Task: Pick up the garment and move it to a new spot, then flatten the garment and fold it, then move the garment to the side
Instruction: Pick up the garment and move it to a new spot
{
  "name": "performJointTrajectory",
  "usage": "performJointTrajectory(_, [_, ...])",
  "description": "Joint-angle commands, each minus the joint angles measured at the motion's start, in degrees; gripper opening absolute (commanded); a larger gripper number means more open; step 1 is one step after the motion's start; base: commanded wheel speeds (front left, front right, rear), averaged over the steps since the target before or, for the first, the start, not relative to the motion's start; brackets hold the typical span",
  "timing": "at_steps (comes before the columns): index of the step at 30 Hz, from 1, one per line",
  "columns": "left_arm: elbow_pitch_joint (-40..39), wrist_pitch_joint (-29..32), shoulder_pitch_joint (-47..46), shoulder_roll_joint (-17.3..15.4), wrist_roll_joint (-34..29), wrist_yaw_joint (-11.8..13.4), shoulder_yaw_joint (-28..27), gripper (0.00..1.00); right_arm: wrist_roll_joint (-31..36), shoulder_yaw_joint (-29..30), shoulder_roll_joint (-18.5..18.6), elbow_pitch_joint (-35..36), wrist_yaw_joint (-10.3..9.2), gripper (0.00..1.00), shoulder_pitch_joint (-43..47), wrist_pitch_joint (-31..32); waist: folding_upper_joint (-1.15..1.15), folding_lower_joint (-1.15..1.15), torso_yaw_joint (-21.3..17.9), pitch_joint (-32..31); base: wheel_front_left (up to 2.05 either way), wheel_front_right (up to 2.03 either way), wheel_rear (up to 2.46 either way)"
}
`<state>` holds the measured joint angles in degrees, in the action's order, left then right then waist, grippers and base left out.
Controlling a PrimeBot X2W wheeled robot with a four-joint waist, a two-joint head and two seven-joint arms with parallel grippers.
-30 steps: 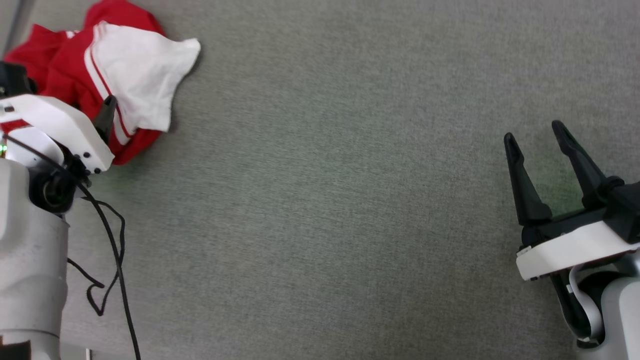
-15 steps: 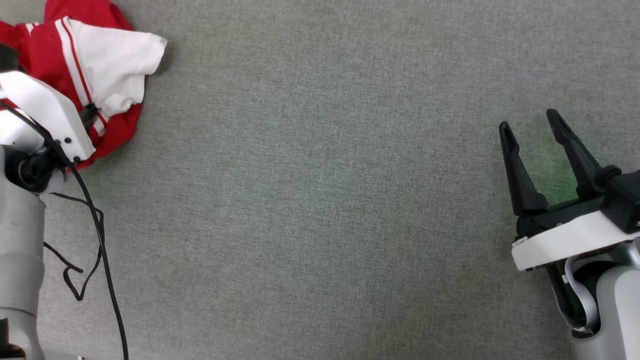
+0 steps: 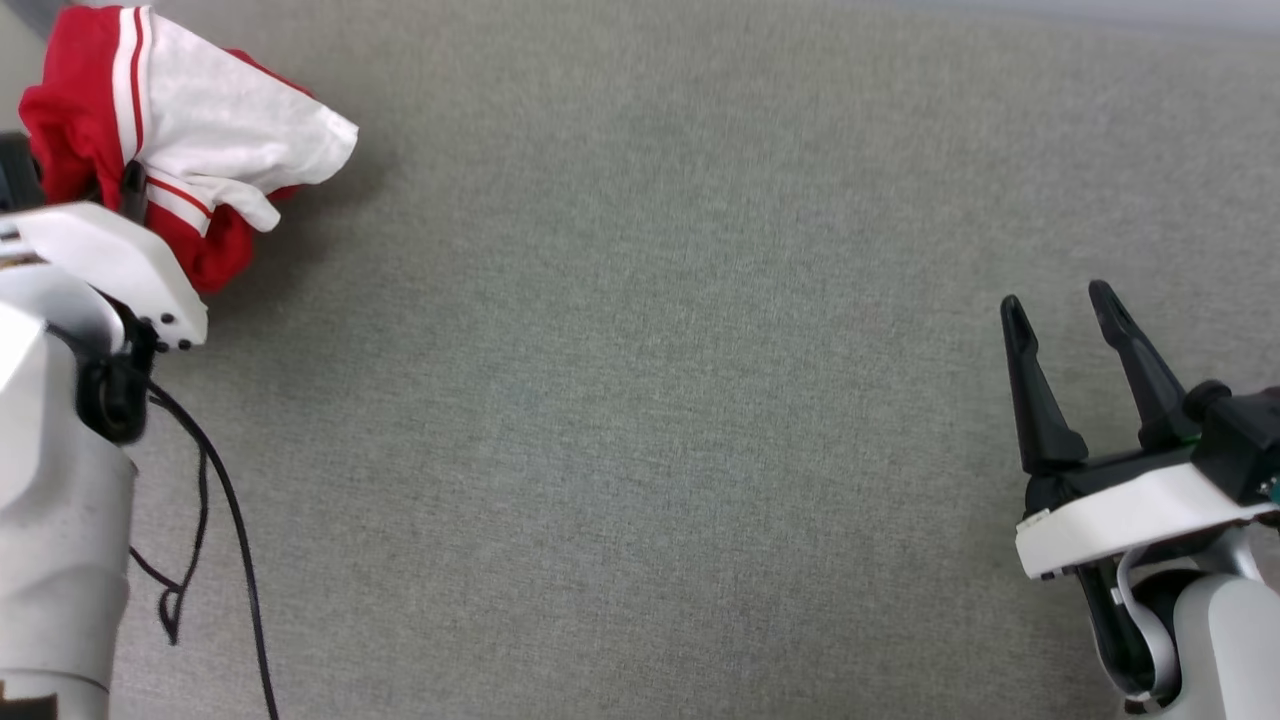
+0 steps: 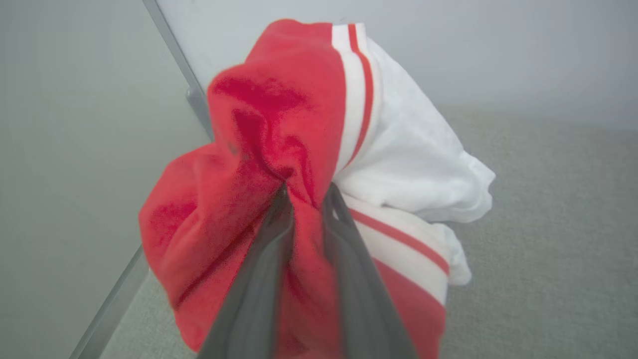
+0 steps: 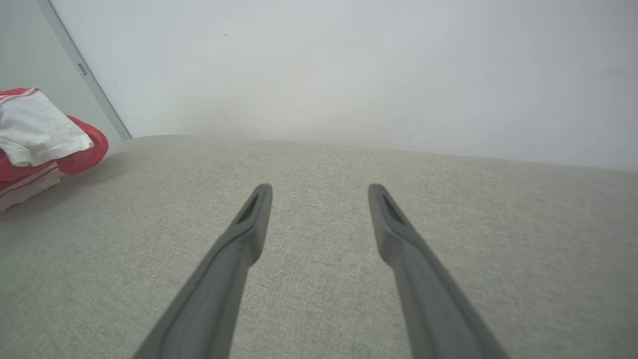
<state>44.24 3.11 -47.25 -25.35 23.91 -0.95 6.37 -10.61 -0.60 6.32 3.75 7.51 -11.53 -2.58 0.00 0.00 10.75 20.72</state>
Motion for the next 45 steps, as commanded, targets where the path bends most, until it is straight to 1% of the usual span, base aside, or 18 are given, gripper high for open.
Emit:
performJointTrajectory(1, [-0.56, -1.74, 0.98, 0.32, -0.09, 0.48, -0.49, 0.00, -0.08, 0.36, -0.47, -0.02, -0.04, 1.00, 0.89, -0.23, 0.00, 0.00, -0.28, -2.61, 0.00, 0.00, 0.00])
performJointTrajectory(5, [-2.41, -9.59, 4.20, 2.25, -0.31, 2.05, -0.93, 0.00, -0.17, 1.80, -1.44, -0.70, -0.04, 1.00, 2.99, -0.35, 0.00, 0.00, -0.72, -6.19, 0.00, 0.00, 0.00])
performJointTrajectory(8, [-4.12, -13.44, 6.91, 3.79, 0.43, 2.55, -1.32, 0.00, 0.16, 2.68, -2.24, -0.62, -0.04, 1.00, 4.68, -0.18, 0.00, 0.00, -1.52, -8.76, 0.00, 0.00, 0.00])
performJointTrajectory(15, [-11.01, -16.05, 13.49, 7.51, 0.73, 2.75, 0.16, 0.00, -0.09, 3.84, -3.12, -0.79, -0.04, 1.00, 7.77, 0.26, 0.00, 0.00, -5.39, -12.94, 0.00, 0.00, 0.00])
performJointTrajectory(18, [-14.23, -15.33, 16.56, 9.24, 0.82, 2.62, 1.71, 0.00, -0.24, 3.85, -3.31, -0.66, -0.04, 1.00, 8.76, 0.43, 0.00, 0.00, -7.71, -14.29, 0.00, 0.00, 0.00])
performJointTrajectory(23, [-19.37, -11.19, 20.45, 12.15, 0.92, 1.59, 5.70, 0.00, -0.62, 3.99, -3.46, -0.36, -0.04, 1.00, 10.28, 0.85, 0.00, 0.00, -11.70, -15.34, 0.00, 0.00, 0.00])
performJointTrajectory(31, [-26.01, -4.74, 24.77, 17.51, -0.79, -0.57, 15.27, 0.00, -2.34, 3.95, -3.49, 0.29, -0.04, 1.00, 10.94, 0.97, 0.00, 0.00, -17.04, -13.80, 0.00, 0.00, 0.00])
performJointTrajectory(36, [-27.72, -1.65, 27.29, 20.32, -1.78, -2.06, 22.67, 0.00, -3.04, 4.03, -3.50, 0.41, -0.04, 1.00, 10.09, 0.54, 0.00, 0.00, -18.53, -11.04, 0.00, 0.00, 0.00])
performJointTrajectory(39, [-26.92, -0.36, 28.83, 21.26, -1.76, -2.23, 26.03, 0.00, -3.46, 3.73, -3.49, 0.02, -0.04, 1.00, 9.39, 0.08, 0.00, 0.00, -19.01, -9.70, 0.00, 0.00, 0.00])
performJointTrajectory(41, [-26.24, -0.02, 29.38, 21.57, -1.89, -2.05, 27.66, 0.00, -3.78, 3.65, -3.48, -0.32, -0.04, 1.00, 9.02, -0.15, 0.00, 0.00, -19.08, -9.07, 0.00, 0.00, 0.00])
performJointTrajectory(45, [-24.54, -0.18, 29.75, 21.90, -1.80, -2.52, 30.01, 0.00, -3.97, 3.81, -3.49, -1.09, -0.04, 1.00, 8.58, -0.78, 0.00, 0.00, -18.78, -8.31, 0.00, 0.00, 0.00])
